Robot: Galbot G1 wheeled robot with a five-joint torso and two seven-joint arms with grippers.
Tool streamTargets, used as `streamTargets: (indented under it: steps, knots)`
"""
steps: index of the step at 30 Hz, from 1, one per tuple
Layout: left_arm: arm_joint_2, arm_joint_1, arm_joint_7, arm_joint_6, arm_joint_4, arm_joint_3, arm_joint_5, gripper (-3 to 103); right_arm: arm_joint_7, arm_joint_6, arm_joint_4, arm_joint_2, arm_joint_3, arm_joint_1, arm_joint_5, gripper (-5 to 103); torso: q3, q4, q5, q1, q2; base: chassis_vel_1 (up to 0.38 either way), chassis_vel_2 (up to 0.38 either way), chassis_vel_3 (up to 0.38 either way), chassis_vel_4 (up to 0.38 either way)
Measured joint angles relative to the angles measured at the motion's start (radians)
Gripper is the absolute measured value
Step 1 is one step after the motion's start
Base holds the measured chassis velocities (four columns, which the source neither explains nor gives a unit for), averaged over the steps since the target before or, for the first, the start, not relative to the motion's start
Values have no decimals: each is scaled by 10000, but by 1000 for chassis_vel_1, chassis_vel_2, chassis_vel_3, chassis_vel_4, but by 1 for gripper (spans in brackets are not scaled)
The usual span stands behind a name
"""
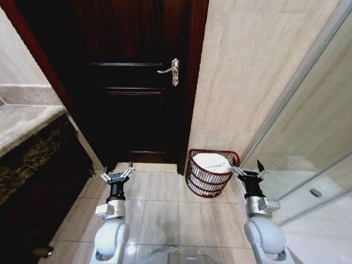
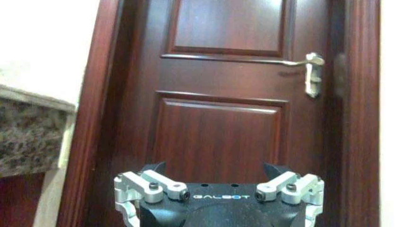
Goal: Discard the used towel into the hamper.
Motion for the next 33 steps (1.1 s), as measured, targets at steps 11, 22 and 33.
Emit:
streamTargets:
  steps: [11,22,33]
  knots:
    - [665,374,28,68,-397,62,-208,100,-382,300,424,424,392,-749,-159,100,240,-2,2,147,389,0,0,0,0]
    - [599,470,29,169,-654,145,-162,100,-449,465,670,433,487,-1077,-31,100,479,-2,2,317,801,0,0,0,0]
    - [563,479,29,186,-732,123,-161,100,-471,509,776,350,465,-1202,41,100,781,-2,2,534,1322,0,0,0,0]
